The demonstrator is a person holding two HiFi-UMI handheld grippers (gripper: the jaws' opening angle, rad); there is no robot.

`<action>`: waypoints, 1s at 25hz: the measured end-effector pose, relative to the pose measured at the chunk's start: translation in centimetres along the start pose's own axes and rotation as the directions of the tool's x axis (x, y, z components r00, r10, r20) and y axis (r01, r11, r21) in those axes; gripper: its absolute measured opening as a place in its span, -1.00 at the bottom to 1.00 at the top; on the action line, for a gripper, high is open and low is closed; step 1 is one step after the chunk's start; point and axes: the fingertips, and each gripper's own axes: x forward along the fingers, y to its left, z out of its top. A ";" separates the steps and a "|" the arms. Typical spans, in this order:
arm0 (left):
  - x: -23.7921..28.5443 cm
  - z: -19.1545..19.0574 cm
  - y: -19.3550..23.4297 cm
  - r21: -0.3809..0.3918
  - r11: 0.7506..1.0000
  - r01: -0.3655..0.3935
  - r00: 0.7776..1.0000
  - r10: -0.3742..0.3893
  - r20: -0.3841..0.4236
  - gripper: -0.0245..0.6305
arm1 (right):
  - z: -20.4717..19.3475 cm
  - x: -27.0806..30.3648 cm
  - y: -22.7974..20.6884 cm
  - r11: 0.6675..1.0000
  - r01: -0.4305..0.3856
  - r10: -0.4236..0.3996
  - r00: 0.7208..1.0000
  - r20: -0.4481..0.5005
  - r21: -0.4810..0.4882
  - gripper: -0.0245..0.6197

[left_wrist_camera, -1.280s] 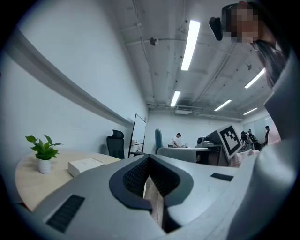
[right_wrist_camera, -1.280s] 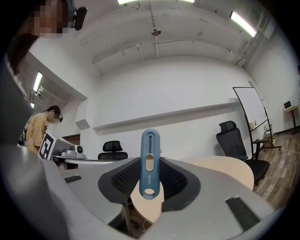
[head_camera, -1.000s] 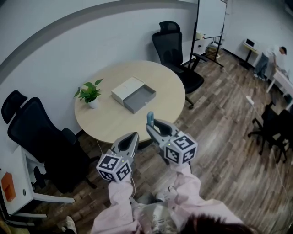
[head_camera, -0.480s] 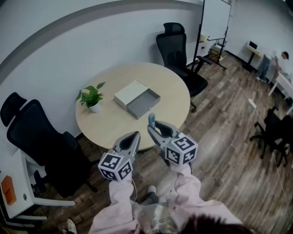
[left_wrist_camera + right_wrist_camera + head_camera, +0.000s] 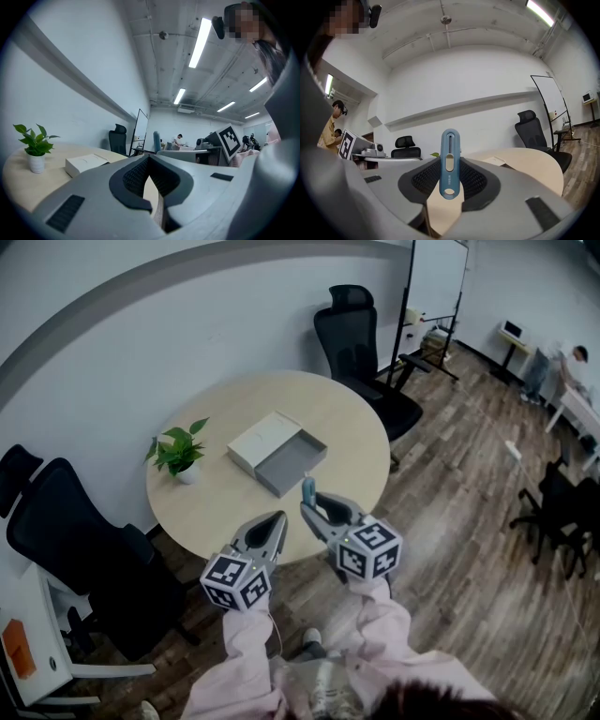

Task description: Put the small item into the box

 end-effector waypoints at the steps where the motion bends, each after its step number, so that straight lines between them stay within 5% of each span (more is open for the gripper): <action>1: 0.4 0.0 0.2 -0.001 1.000 0.003 1.000 -0.003 -0.002 -0.90 | 0.0 0.3 -0.3 1.000 0.002 -0.002 1.000 -0.001 0.000 -0.52; 25: 4.6 -0.1 4.6 -0.011 1.000 0.029 0.999 -0.030 -0.023 -0.90 | 0.1 4.8 -4.0 0.999 0.028 -0.028 1.000 -0.006 0.022 -0.52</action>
